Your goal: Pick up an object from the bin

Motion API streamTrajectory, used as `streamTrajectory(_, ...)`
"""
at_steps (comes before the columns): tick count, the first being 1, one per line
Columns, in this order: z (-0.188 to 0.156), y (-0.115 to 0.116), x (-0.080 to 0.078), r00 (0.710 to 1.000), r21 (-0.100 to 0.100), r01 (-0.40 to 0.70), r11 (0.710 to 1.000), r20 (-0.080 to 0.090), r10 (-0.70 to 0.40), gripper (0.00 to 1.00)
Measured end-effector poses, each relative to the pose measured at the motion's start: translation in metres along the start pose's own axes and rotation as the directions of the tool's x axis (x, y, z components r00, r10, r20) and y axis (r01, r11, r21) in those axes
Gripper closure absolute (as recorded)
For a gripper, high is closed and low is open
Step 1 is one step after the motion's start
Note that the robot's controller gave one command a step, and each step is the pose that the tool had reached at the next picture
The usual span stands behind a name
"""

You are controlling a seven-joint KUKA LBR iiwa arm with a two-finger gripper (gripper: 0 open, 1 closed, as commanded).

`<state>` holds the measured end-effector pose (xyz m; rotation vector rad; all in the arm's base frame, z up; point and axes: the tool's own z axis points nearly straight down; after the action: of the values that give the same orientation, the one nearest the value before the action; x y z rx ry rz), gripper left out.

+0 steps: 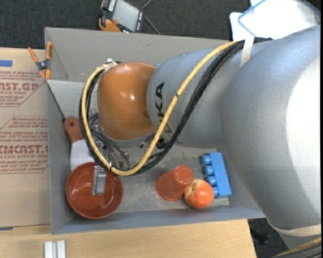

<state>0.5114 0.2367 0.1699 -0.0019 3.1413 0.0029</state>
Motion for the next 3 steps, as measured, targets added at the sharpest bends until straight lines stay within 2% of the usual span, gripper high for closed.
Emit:
streamTrajectory(1,-0.076,0.005,-0.074,0.998,-0.003,0.061,0.998,0.014,-0.061,0.0)
streamTrajectory(2,0.018,-0.004,-0.025,0.986,0.0,0.166,0.986,-0.003,-0.166,0.0)
streamTrajectory(3,0.015,-0.016,-0.022,0.979,-0.001,0.201,0.979,0.006,-0.201,0.0)
